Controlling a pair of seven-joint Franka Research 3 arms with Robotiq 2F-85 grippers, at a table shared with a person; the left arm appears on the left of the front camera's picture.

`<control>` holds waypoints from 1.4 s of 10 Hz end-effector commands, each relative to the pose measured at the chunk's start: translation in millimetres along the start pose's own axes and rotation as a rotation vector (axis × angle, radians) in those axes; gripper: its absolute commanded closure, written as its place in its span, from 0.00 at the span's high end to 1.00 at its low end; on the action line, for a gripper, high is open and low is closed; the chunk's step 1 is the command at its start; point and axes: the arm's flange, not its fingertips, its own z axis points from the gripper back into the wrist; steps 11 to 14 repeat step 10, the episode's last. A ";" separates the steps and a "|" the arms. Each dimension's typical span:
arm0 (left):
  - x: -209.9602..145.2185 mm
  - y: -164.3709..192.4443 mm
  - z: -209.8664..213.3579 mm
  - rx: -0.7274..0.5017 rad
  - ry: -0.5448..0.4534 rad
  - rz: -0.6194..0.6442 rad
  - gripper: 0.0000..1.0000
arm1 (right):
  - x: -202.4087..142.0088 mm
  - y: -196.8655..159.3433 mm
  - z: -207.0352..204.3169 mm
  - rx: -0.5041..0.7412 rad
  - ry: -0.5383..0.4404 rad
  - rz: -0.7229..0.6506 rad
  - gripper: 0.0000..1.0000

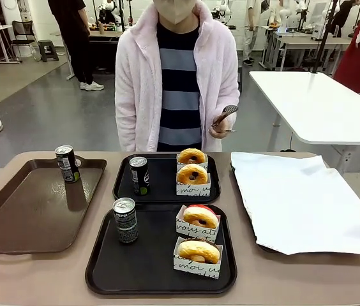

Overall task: Set up donuts and drinks on trays.
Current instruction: Pick up one Pepsi coke from the Handle tray and place it on the Flat Tray without a Pepsi coke.

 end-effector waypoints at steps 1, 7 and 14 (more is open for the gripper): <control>-0.9 -0.7 -5.4 0.024 0.001 -0.006 1.00 | 1.0 -1.0 0.0 0.018 -0.008 0.014 1.00; -0.9 -0.7 -5.4 0.024 0.001 -0.006 1.00 | 1.0 -1.0 0.0 0.018 -0.008 0.014 1.00; -0.9 -0.7 -5.4 0.024 0.001 -0.006 1.00 | 1.0 -1.0 0.0 0.018 -0.008 0.014 1.00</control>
